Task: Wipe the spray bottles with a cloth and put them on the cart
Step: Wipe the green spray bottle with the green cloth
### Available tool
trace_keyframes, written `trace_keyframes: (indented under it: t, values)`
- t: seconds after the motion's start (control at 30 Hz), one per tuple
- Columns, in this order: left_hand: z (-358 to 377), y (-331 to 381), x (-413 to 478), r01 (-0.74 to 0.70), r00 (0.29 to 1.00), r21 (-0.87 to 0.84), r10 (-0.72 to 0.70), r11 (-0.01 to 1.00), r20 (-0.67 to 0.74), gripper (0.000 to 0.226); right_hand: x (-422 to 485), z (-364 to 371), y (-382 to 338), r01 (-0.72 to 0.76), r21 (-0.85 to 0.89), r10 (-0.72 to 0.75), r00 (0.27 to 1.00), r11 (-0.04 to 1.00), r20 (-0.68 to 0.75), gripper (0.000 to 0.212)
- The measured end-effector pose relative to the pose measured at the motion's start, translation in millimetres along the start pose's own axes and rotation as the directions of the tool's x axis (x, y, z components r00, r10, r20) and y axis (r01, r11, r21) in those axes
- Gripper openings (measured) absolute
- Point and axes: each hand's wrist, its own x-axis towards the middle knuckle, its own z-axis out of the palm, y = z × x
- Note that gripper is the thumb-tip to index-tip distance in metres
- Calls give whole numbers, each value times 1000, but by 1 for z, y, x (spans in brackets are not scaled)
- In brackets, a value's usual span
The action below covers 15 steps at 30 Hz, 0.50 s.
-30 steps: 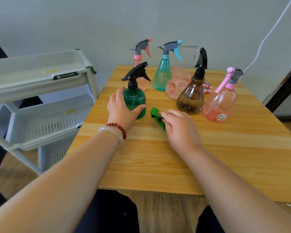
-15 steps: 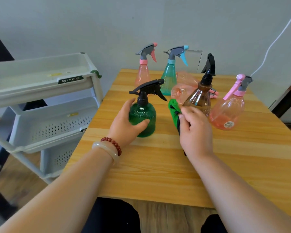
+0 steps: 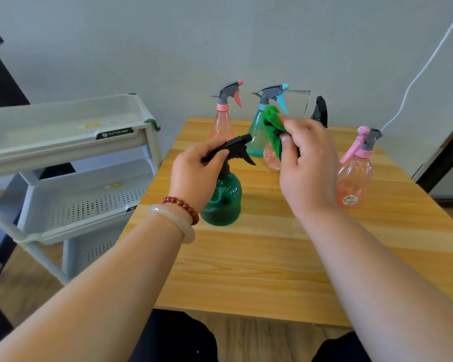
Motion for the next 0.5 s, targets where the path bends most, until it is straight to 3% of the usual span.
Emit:
trace_keyframes:
  t: [0.27,0.5]
  values:
    - [11,1,-15,-26,1000,-94,27,995,4,24,-4,17,-7,110,-51,-105,990,993,92,33]
    - [17,0,-20,-64,997,-80,60,995,-49,26,-16,23,-5,243,-112,-203,936,963,288,46]
